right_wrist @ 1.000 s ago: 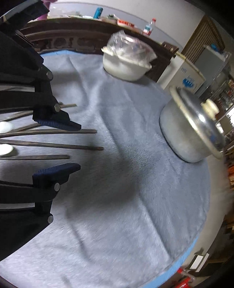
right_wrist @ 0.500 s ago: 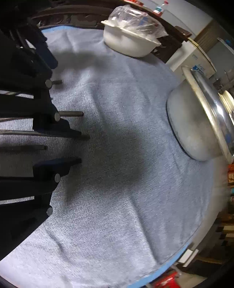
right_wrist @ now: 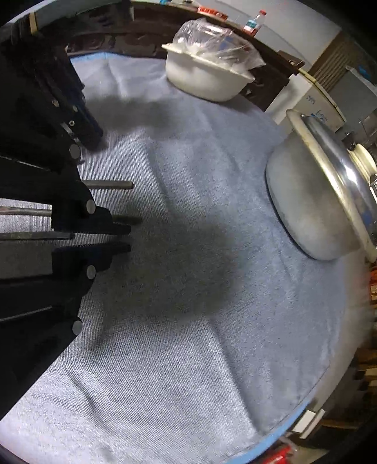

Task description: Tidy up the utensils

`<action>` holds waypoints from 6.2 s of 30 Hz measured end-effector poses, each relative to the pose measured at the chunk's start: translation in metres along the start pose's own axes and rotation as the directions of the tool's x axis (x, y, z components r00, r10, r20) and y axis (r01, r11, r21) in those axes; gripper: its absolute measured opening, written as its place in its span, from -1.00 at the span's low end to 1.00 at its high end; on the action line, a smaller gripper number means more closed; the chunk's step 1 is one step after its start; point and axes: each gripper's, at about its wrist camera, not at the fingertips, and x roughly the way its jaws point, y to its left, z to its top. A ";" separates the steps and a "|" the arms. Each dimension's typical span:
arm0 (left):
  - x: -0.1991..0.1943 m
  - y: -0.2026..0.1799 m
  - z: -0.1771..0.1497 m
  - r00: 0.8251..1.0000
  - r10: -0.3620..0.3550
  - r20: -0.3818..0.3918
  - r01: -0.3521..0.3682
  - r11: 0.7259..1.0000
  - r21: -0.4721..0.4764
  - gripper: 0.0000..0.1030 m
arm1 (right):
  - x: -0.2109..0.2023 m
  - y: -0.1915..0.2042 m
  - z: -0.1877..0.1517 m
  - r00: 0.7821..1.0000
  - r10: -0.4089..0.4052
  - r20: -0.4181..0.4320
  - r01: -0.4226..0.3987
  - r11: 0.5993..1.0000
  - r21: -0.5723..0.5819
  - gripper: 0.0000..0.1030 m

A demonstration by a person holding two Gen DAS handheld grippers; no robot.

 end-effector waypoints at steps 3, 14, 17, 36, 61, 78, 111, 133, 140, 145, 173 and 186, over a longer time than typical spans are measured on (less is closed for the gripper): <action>-0.010 0.007 -0.002 0.999 -0.035 0.038 0.035 0.999 -0.020 -0.89 | -0.002 0.006 0.001 1.000 -0.011 0.012 0.011 1.000 -0.025 -0.84; -0.073 0.026 -0.012 0.983 -0.095 0.154 0.098 0.995 -0.008 -0.90 | 0.012 0.061 -0.009 0.952 -0.301 0.046 0.304 0.929 -0.212 -0.80; -0.089 0.030 -0.020 0.978 -0.100 0.185 0.104 0.994 -0.013 -0.90 | 0.014 0.067 -0.011 0.943 -0.323 0.074 0.332 0.919 -0.212 -0.90; -0.234 0.010 -0.126 0.874 -0.075 0.479 0.063 0.997 0.040 -0.90 | -0.061 0.038 -0.026 0.988 -0.023 0.150 0.038 0.994 -0.104 -0.89; -0.264 0.024 -0.171 0.831 -0.073 0.551 0.080 0.997 0.011 -0.90 | -0.055 0.057 -0.034 0.971 -0.033 0.237 0.075 0.983 -0.168 -0.88; -0.338 -0.007 -0.232 0.722 -0.036 0.691 0.054 0.999 -0.004 -0.90 | -0.289 0.052 -0.166 0.691 0.239 0.682 -0.064 0.960 -0.271 -0.88; -0.337 -0.042 -0.298 0.788 -0.026 0.616 0.019 1.000 0.018 -0.90 | -0.330 0.042 -0.338 0.786 0.276 0.553 -0.052 0.921 -0.386 -0.85; -0.305 0.071 -0.310 0.787 0.203 0.582 -0.044 0.960 -0.276 -0.45 | -0.273 -0.089 -0.296 0.844 0.154 0.514 -0.200 0.979 0.035 -0.53; -0.274 0.106 -0.316 0.796 0.386 0.467 -0.200 0.895 -0.399 -0.42 | -0.245 -0.099 -0.294 0.882 0.153 0.445 -0.204 0.977 0.068 -0.53; -0.262 0.117 -0.319 0.778 0.465 0.423 -0.286 0.861 -0.421 -0.42 | -0.227 -0.095 -0.291 0.904 0.150 0.401 -0.195 0.978 0.073 -0.53; -0.222 0.118 -0.290 0.784 0.509 0.354 -0.380 0.846 -0.375 -0.41 | -0.181 -0.083 -0.267 0.938 0.159 0.307 -0.191 0.979 0.075 -0.53; -0.193 0.114 -0.267 0.835 0.421 0.354 -0.331 0.898 -0.288 -0.20 | -0.154 -0.067 -0.240 0.934 0.240 0.264 -0.253 0.967 0.017 -0.53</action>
